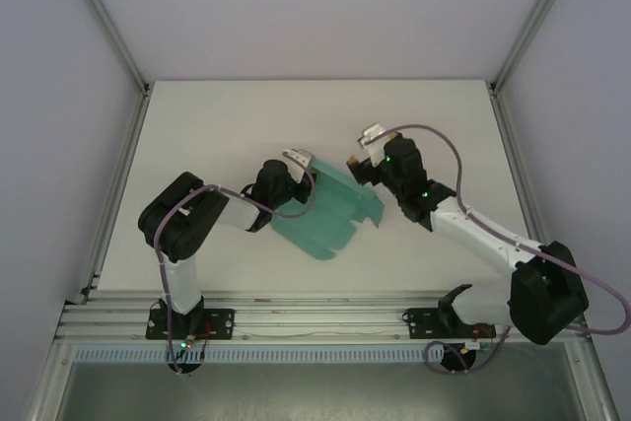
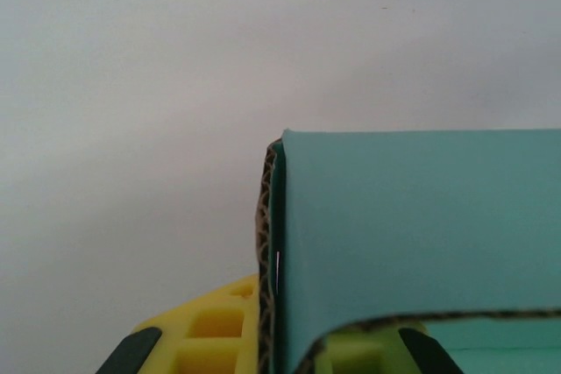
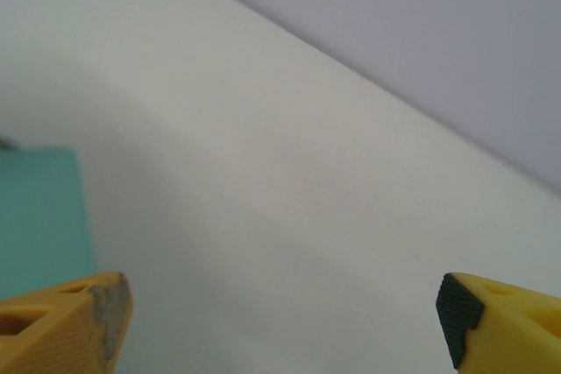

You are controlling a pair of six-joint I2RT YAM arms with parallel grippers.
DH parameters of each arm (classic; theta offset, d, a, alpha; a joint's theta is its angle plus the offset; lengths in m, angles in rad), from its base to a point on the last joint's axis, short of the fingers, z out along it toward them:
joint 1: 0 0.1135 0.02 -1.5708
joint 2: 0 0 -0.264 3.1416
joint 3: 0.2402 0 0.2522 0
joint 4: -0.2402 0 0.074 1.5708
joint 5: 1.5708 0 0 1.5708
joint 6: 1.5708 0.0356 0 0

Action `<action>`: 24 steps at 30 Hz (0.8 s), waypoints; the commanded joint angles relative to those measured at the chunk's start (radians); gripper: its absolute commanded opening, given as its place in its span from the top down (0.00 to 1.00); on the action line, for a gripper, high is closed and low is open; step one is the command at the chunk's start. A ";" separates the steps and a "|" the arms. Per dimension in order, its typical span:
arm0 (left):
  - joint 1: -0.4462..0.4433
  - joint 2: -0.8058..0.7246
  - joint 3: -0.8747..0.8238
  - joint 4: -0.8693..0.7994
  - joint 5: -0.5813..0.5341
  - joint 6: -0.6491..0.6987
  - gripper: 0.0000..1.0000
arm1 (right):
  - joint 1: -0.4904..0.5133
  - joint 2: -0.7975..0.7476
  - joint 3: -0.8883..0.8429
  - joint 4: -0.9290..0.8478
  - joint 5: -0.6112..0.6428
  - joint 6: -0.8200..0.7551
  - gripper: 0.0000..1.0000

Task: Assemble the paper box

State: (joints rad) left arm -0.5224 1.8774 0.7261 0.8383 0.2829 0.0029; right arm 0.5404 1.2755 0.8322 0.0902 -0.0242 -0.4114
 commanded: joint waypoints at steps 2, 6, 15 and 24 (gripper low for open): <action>-0.018 0.025 0.013 0.055 0.048 0.018 1.00 | -0.017 0.123 0.162 -0.091 -0.157 0.218 0.10; -0.026 0.053 0.016 0.051 0.026 0.015 1.00 | -0.016 0.248 0.259 -0.135 -0.201 0.217 0.10; -0.067 0.081 0.026 0.023 -0.050 0.047 1.00 | -0.015 0.389 0.277 -0.152 -0.281 0.214 0.15; -0.074 0.069 0.025 -0.012 -0.119 0.012 0.93 | 0.021 0.423 0.179 -0.121 -0.289 0.238 0.24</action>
State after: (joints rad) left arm -0.5896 1.9278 0.7528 0.8711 0.2115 0.0261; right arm 0.5240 1.6855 1.0630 0.0017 -0.3046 -0.1799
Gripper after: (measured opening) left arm 0.103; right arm 0.763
